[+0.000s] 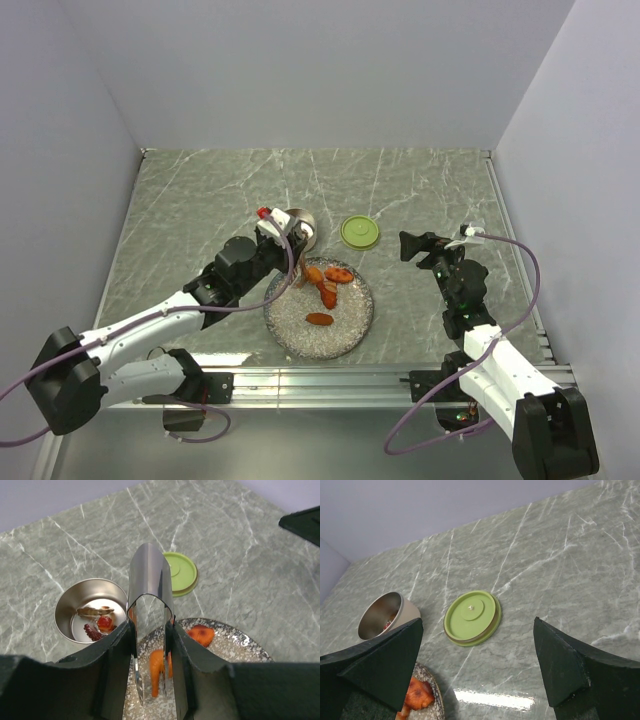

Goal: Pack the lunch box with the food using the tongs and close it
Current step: Pick up the food using the clamp

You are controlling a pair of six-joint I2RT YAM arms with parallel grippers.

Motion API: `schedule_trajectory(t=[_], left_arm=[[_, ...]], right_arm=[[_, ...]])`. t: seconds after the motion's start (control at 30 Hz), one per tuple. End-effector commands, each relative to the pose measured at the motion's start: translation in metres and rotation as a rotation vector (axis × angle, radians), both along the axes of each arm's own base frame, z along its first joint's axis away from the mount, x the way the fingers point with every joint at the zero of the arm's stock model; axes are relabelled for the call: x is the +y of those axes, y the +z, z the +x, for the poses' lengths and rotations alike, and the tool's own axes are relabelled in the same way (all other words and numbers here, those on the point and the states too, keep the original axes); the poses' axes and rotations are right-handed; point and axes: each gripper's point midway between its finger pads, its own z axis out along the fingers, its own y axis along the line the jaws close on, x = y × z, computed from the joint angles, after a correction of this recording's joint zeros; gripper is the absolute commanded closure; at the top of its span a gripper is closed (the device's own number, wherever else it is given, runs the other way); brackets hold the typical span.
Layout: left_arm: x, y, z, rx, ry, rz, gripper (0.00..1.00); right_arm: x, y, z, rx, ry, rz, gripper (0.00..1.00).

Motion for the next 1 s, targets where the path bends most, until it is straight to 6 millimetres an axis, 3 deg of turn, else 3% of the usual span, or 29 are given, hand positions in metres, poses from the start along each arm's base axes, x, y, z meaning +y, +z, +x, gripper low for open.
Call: schedule_trajectory(t=[0.0, 0.17, 0.3, 0.43, 0.97], left_arm=[[-0.008, 0.014, 0.003, -0.037, -0.022, -0.011, 0.6], [-0.01, 0.009, 0.005, -0.031, -0.026, 0.003, 0.61], [-0.011, 0.006, 0.007, -0.028, -0.019, 0.012, 0.8], [-0.011, 0.007, 0.007, -0.029, -0.022, 0.01, 0.89], [0.016, 0.056, 0.015, -0.093, 0.126, -0.073, 0.92]], right_arm=[[0.002, 0.013, 0.002, -0.039, 0.008, 0.007, 0.03], [0.002, 0.012, 0.002, -0.039, 0.006, 0.007, 0.03], [0.002, 0.013, 0.002, -0.04, 0.006, 0.008, 0.03], [0.002, 0.013, 0.002, -0.04, 0.006, 0.008, 0.03], [0.002, 0.012, 0.003, -0.036, 0.003, 0.007, 0.03]])
